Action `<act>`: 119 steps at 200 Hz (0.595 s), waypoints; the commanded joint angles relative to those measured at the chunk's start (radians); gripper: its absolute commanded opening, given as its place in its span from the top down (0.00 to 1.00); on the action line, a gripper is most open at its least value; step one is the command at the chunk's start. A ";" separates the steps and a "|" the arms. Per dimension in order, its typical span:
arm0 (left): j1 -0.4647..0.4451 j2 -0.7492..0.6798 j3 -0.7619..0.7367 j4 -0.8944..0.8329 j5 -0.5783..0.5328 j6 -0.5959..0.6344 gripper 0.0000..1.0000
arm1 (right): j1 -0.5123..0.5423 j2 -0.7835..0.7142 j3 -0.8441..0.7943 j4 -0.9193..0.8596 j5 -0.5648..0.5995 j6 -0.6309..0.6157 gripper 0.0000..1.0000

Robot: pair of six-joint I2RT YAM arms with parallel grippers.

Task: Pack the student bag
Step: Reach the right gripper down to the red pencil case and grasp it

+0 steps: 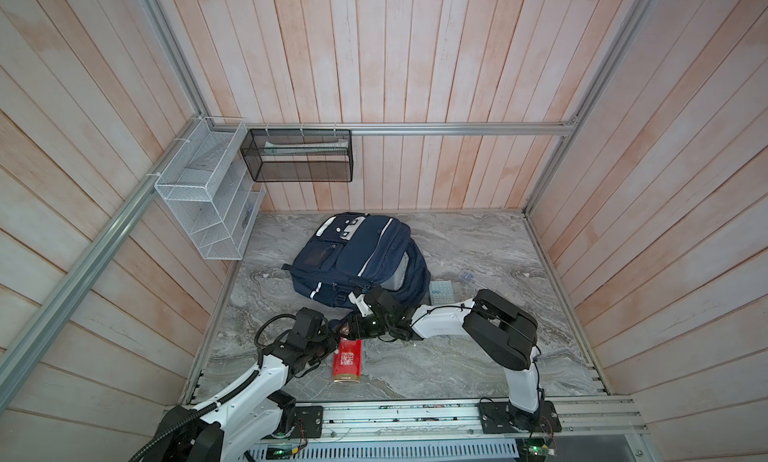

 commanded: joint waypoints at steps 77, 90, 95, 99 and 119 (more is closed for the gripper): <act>-0.027 -0.047 -0.001 -0.161 -0.096 0.033 0.70 | -0.037 -0.195 -0.198 -0.212 -0.048 -0.044 0.33; -0.028 -0.045 -0.016 -0.130 -0.070 0.029 0.70 | -0.023 -0.156 -0.176 -0.194 -0.054 -0.029 0.33; -0.031 -0.043 -0.023 -0.112 -0.057 0.027 0.70 | -0.018 -0.145 -0.169 -0.187 -0.055 -0.024 0.33; -0.031 -0.042 -0.027 -0.103 -0.046 0.025 0.70 | -0.016 -0.135 -0.166 -0.177 -0.059 -0.020 0.33; -0.032 -0.026 -0.042 -0.057 -0.002 0.017 0.70 | -0.017 -0.080 -0.160 -0.100 -0.119 0.007 0.38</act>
